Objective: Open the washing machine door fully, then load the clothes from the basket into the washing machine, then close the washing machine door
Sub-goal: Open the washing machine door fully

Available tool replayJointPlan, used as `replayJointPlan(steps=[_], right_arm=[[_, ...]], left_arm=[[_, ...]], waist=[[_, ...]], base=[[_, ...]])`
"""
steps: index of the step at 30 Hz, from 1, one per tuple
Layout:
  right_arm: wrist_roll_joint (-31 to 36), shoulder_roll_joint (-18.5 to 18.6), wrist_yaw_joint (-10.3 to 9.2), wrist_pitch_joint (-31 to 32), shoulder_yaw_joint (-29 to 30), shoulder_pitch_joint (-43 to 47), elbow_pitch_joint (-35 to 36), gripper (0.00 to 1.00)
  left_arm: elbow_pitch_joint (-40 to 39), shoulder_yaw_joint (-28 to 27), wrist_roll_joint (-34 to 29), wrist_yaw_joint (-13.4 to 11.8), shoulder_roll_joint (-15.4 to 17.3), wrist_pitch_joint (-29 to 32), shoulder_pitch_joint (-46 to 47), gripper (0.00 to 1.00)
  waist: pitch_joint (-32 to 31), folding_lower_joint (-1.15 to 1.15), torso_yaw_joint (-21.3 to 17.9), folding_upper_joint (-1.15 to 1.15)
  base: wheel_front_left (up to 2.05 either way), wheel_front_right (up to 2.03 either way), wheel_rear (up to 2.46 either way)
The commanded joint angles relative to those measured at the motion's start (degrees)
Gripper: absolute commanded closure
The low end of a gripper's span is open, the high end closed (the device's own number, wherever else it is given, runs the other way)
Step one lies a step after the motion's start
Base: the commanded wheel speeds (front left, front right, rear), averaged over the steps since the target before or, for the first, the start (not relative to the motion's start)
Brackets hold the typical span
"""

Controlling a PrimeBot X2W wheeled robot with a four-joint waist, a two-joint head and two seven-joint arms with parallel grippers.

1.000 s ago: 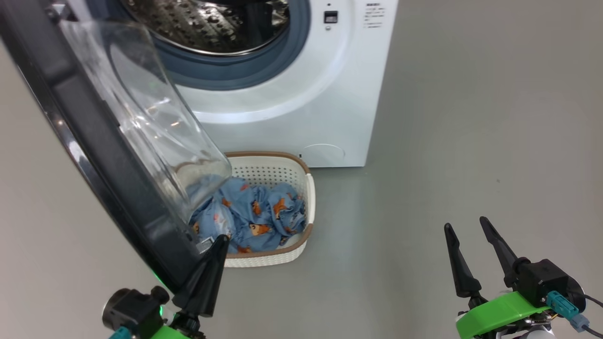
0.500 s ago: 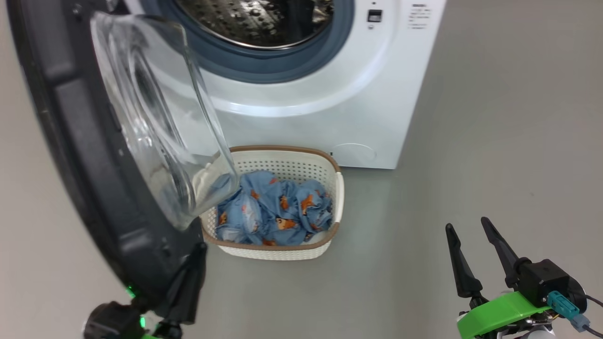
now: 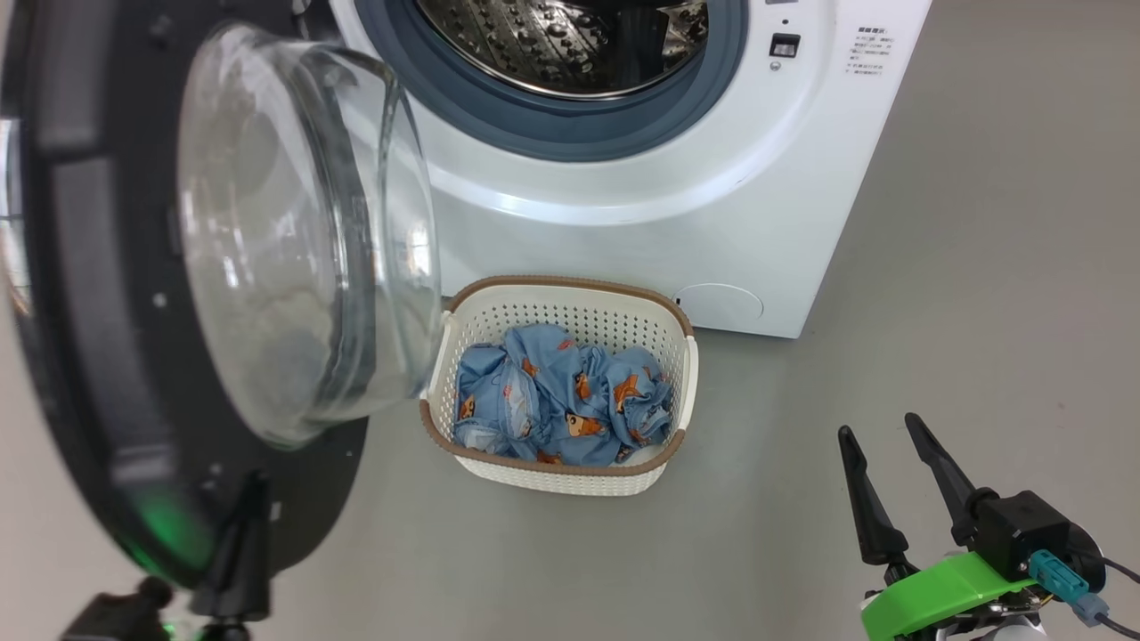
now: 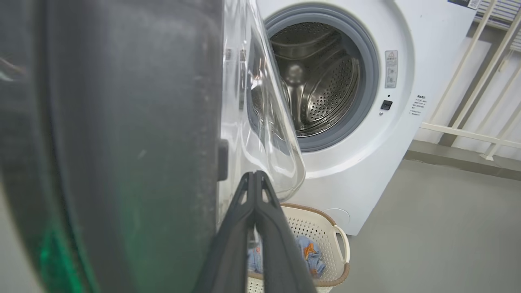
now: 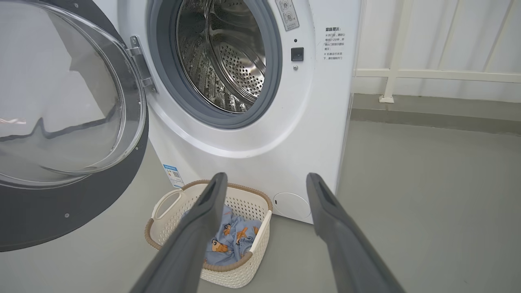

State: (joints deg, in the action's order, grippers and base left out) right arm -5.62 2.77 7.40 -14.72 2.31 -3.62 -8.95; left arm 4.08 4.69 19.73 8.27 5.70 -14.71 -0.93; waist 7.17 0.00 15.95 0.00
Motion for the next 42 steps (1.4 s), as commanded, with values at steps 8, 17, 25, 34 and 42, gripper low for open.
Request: replayJointPlan(steps=[8, 17, 25, 34, 42], right_arm=[[0.39, 0.10, 0.09, -0.28, -1.93, -2.31, 1.13, 0.00], [1.46, 0.10, 0.09, -0.28, -1.94, -3.46, 1.26, 0.00], [2.09, 0.10, 0.09, -0.28, -1.72, -4.55, 1.24, 0.00], [2.24, 0.10, 0.09, -0.28, -1.88, -5.52, 0.84, 0.00], [2.07, 0.10, 0.09, -0.28, -1.58, -5.61, 0.71, 0.00]], left_arm=[[4.31, -13.43, 0.83, -0.90, 0.21, -0.29, 3.84, 1.00], [11.63, -26.48, 0.86, -1.04, 1.54, -0.29, 11.41, 1.00], [17.61, -34.34, 0.93, -0.88, 4.07, -0.29, 18.08, 1.00], [22.85, -38.32, 0.75, -0.80, 7.58, -0.29, 22.48, 1.00], [22.12, -37.36, 0.31, -0.79, 7.76, -0.29, 21.97, 1.00]], waist=[[0.97, 0.00, -0.59, 0.00], [4.14, 0.00, -1.77, 0.00], [5.99, 0.00, -2.21, 0.00], [6.69, 0.00, -2.61, 0.00], [6.35, 0.00, -2.68, 0.00]], base=[[0.00, 0.00, 0.00], [0.00, 0.00, 0.00], [0.00, 0.00, 0.00], [0.00, 0.00, 0.00], [0.00, 0.00, 0.00]])
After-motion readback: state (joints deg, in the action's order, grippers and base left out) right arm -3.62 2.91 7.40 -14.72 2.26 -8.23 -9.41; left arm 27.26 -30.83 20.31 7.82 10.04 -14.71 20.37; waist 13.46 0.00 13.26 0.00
